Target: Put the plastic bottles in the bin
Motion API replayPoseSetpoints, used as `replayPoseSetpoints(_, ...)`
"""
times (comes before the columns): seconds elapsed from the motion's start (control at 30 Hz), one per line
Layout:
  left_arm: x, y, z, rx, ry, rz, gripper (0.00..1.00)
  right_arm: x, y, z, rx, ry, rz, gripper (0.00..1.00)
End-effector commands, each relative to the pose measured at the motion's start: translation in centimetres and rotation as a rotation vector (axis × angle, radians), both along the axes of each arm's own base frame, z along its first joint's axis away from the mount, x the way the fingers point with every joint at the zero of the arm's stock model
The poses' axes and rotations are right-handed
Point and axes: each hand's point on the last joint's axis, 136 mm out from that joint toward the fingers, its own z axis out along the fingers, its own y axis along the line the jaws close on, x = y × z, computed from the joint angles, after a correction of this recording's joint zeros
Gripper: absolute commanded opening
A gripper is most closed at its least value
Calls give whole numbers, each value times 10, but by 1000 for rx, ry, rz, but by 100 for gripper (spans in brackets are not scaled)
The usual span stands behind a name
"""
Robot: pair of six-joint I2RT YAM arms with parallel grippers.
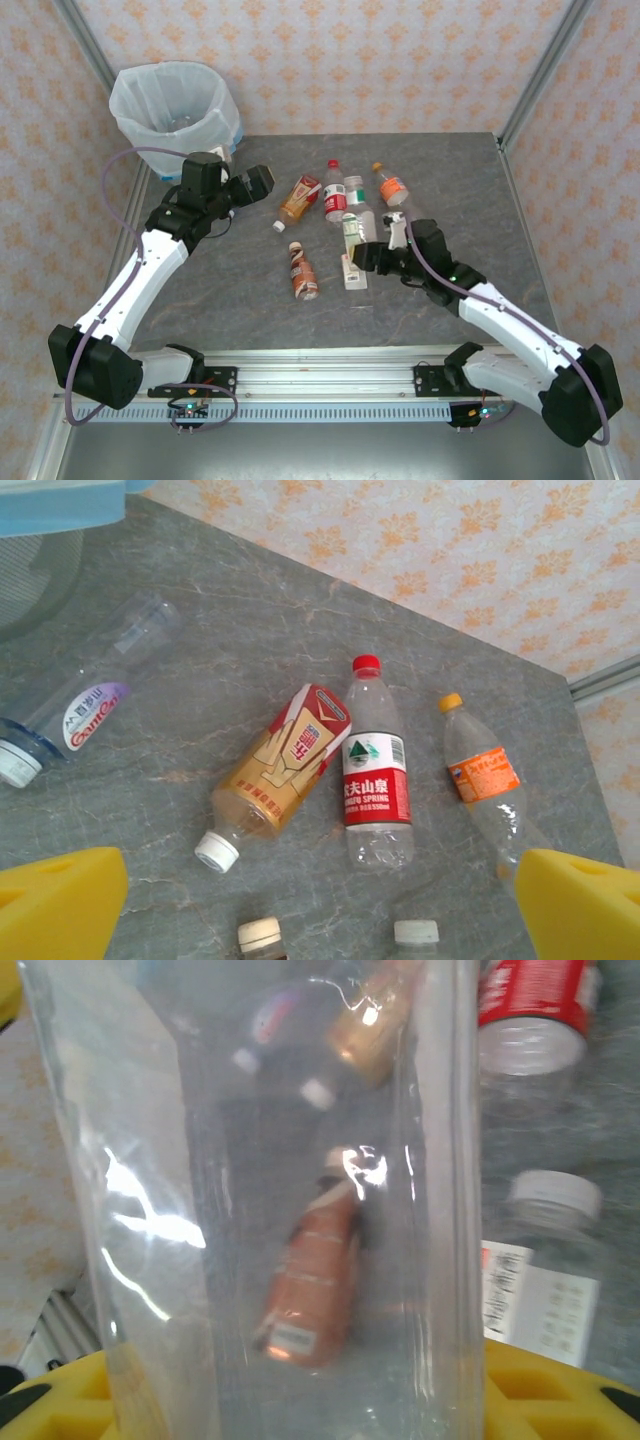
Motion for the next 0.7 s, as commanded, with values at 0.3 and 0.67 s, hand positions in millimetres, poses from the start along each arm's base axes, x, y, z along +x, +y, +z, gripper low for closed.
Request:
replayPoseSetpoints(0.3,-7,-59,18,-221,-53,-294,100,0,93,41,18,-162,265,0)
replayPoseSetpoints(0.67,-3,-68,10,-248,-17,-331,96,-5,131,58,112,-201,352,0)
